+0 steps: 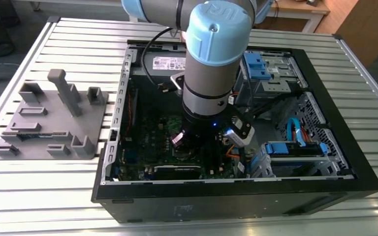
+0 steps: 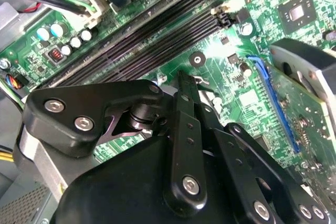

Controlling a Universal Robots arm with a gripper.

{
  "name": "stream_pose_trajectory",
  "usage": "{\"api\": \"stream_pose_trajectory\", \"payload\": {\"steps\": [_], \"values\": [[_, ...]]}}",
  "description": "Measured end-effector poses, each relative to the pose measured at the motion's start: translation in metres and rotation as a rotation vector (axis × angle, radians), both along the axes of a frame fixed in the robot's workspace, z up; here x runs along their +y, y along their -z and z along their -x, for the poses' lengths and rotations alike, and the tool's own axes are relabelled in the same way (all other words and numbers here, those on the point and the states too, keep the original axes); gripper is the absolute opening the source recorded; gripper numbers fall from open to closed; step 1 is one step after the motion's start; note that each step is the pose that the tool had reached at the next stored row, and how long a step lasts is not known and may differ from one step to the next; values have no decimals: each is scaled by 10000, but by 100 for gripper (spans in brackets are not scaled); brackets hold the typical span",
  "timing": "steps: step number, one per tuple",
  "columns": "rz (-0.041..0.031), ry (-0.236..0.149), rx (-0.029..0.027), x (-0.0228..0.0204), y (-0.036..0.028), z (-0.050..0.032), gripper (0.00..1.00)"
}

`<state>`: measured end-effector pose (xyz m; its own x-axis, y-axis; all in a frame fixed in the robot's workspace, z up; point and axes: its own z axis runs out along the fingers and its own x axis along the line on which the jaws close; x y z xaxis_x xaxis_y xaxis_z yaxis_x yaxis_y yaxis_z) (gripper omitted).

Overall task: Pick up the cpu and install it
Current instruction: 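Install the first cpu locking lever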

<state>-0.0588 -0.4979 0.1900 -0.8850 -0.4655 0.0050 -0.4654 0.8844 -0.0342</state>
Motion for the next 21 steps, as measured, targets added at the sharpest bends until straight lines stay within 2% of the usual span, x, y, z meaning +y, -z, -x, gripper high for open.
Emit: {"api": "stream_pose_trajectory", "payload": {"steps": [4, 9, 11, 15, 19, 21], "values": [[44, -2, -3, 0, 16, -35, 11], [49, -2, -2, 0, 14, -36, 11], [38, -2, -10, 2, -20, -38, 11], [47, -2, -3, 1, -187, -36, 11], [46, -1, -3, 1, -193, -33, 11], [49, -2, -16, 0, -191, 38, 11]]}}
